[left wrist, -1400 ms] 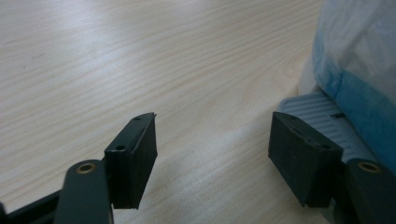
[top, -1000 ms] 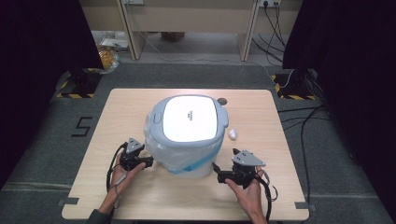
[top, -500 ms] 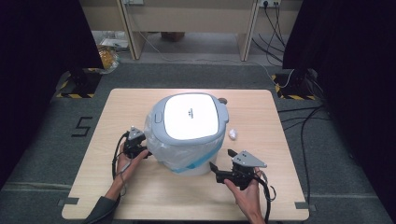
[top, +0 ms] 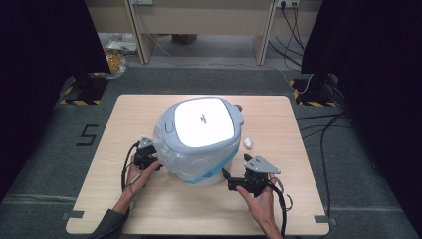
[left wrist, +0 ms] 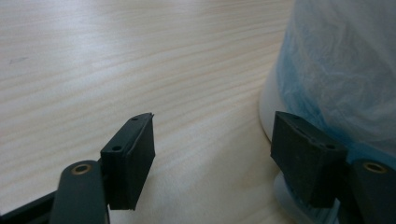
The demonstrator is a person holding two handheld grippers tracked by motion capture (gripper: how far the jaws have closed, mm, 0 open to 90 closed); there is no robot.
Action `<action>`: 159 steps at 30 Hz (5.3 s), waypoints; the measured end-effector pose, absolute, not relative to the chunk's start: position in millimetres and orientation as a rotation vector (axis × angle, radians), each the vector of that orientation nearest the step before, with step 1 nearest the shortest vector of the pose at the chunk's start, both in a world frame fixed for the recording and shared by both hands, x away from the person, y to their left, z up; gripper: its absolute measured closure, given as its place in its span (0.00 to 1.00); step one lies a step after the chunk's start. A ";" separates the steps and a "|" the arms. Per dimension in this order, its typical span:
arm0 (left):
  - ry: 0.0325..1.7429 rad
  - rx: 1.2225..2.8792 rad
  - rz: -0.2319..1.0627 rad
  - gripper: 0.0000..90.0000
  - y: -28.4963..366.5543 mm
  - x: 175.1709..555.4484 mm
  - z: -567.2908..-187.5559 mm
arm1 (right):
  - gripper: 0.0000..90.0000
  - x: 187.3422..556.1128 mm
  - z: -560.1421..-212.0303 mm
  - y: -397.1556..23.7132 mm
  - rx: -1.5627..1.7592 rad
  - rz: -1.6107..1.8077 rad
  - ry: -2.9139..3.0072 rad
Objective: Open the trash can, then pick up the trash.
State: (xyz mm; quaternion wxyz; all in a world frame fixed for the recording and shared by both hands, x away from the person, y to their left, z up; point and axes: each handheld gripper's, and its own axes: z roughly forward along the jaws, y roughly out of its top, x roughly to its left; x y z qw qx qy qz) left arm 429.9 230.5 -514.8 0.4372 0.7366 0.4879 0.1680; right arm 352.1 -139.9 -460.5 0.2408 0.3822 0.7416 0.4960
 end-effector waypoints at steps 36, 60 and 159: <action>1.031 1.890 0.517 0.29 196.2 381.2 -513.2 | 0.18 408.2 -477.1 -168.0 1.171 1.218 2.057; 1.007 1.948 0.557 0.33 190.7 378.9 -519.4 | 0.19 406.7 -495.8 -181.7 1.222 1.181 2.070; 0.992 1.988 0.523 0.36 191.4 381.0 -520.2 | 0.69 446.7 -445.0 -190.0 1.170 1.137 2.077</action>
